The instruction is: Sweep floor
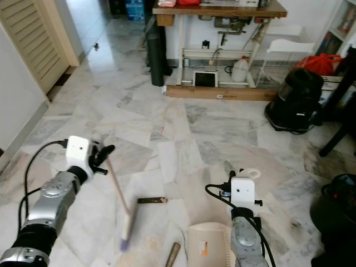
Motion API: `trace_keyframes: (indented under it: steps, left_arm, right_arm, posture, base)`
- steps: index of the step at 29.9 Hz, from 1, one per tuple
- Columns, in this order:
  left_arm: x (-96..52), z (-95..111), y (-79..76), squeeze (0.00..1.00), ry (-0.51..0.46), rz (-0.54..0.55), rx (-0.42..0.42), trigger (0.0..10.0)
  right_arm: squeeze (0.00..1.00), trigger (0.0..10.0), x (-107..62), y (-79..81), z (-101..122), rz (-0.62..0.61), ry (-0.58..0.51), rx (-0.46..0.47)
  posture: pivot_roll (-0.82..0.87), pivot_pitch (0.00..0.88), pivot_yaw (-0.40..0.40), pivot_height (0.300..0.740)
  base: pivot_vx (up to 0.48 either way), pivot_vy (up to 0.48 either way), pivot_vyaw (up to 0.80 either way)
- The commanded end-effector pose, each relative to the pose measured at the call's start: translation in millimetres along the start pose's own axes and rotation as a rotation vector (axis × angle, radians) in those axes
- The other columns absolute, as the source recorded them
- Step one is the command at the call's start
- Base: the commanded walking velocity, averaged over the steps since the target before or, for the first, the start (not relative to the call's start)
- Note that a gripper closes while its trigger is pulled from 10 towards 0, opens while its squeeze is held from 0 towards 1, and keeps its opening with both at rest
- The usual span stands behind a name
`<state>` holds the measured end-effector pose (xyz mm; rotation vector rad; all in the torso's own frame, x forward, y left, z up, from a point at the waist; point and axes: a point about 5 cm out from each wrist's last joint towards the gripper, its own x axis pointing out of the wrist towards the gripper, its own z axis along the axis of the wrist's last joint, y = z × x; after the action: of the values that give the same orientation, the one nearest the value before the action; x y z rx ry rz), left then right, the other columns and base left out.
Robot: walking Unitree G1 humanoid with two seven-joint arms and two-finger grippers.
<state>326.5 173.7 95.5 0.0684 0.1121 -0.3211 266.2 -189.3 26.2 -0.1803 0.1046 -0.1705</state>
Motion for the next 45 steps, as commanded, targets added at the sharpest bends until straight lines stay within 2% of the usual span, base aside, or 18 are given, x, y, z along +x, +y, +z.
trace_keyframes:
  steps: [1, 6, 8, 10, 13, 14, 17, 20, 25, 29, 31, 35, 39, 42, 45]
  left_arm:
    - [1.2, 2.5, -2.8, 0.00, -0.002, -0.025, 0.002, 10.0]
    - [4.8, -7.3, -14.9, 0.00, 0.058, -0.077, -0.071, 10.0]
    - [5.8, -10.7, -19.6, 0.00, 0.092, -0.109, -0.068, 10.0]
    - [6.2, -14.2, -25.5, 0.00, 0.144, -0.157, -0.035, 10.0]
    - [5.7, -8.7, -22.1, 0.00, 0.141, -0.134, 0.001, 10.0]
    - [4.6, -4.6, -15.7, 0.00, 0.136, -0.099, 0.035, 10.0]
    - [4.4, -3.6, -14.1, 0.00, 0.136, -0.091, 0.043, 10.0]
    - [-2.6, -1.0, -1.9, 0.00, 0.198, -0.033, 0.183, 10.0]
    - [-1.9, 7.6, 1.0, 0.00, 0.168, -0.010, 0.219, 10.0]
    - [-0.7, 10.9, 2.9, 0.00, 0.176, -0.007, 0.296, 10.0]
    - [-0.9, 10.5, 3.0, 0.00, 0.184, -0.003, 0.305, 10.0]
    - [-2.2, 5.1, 3.1, 0.00, 0.185, 0.019, 0.287, 10.0]
    - [-7.7, -10.2, 2.5, 0.00, 0.183, 0.069, 0.223, 10.0]
    - [-12.5, -20.4, 0.5, 0.00, 0.225, 0.060, 0.205, 10.0]
    - [-15.3, -27.5, -3.0, 0.00, 0.304, 0.003, 0.191, 10.0]
  right_arm:
    - [0.00, 10.0, 2.4, -1.6, 3.9, -0.003, -0.016, -0.001]
    - [0.00, 10.0, 1.8, -3.3, 3.9, -0.010, -0.018, -0.001]
    - [0.00, 10.0, 1.7, -4.7, 4.1, -0.014, -0.019, -0.003]
    - [0.00, 10.0, 1.6, -8.6, 4.6, -0.022, -0.022, -0.007]
    - [0.00, 10.0, 1.3, -12.1, 4.3, -0.028, -0.023, -0.011]
    - [0.00, 10.0, 1.4, -12.5, 3.7, -0.027, -0.020, -0.013]
    - [0.00, 10.0, 1.5, -12.5, 3.5, -0.027, -0.019, -0.013]
    - [0.00, 10.0, 3.1, -7.9, 4.0, -0.011, -0.017, -0.011]
    - [0.00, 10.0, 5.9, -2.2, 6.4, 0.002, -0.019, -0.003]
    - [0.00, 10.0, 6.7, -0.4, 6.5, 0.020, -0.017, 0.004]
    - [0.00, 10.0, 6.8, 0.2, 5.9, 0.029, -0.011, 0.004]
    - [0.00, 10.0, 7.0, 2.0, 5.2, 0.048, -0.006, 0.008]
    - [0.00, 10.0, 8.0, 3.7, 4.7, 0.061, 0.000, 0.014]
    - [0.00, 10.0, 8.2, 4.8, 4.3, 0.072, 0.004, 0.011]
    - [0.00, 10.0, 8.4, 5.1, 3.4, 0.083, 0.010, 0.010]
  posture:
    - [-0.04, 0.036, 0.000, 0.740]
    - [-0.05, 0.037, 0.004, 0.740]
    - [-0.06, 0.034, 0.004, 0.740]
    - [-0.07, 0.033, 0.004, 0.740]
    - [-0.07, 0.033, 0.004, 0.740]
    - [-0.06, 0.032, 0.002, 0.740]
    - [-0.06, 0.032, 0.002, 0.740]
    - [-0.05, 0.029, 0.001, 0.740]
    - [-0.04, 0.026, 0.000, 0.740]
    - [-0.04, 0.023, 0.000, 0.740]
    - [-0.04, 0.015, 0.000, 0.740]
    - [-0.04, 0.013, 0.001, 0.740]
    - [-0.04, 0.000, 0.004, 0.740]
    - [-0.04, 0.000, 0.005, 0.740]
    - [-0.03, 0.000, 0.005, 0.740]
  base:
    - [0.000, 0.000, 0.00]
    - [0.000, 0.000, 0.00]
    - [0.000, 0.000, 0.00]
    - [0.000, 0.000, 0.00]
    - [0.000, 0.000, 0.00]
    - [0.000, 0.000, 0.00]
    - [0.000, 0.000, 0.00]
    - [0.000, 0.000, 0.00]
    - [0.000, 0.000, 0.00]
    - [0.000, 0.000, 0.00]
    - [0.000, 0.000, 0.00]
    - [0.000, 0.000, 0.00]
    - [0.000, 0.000, 0.00]
    - [0.000, 0.000, 0.00]
    - [0.000, 0.000, 0.00]
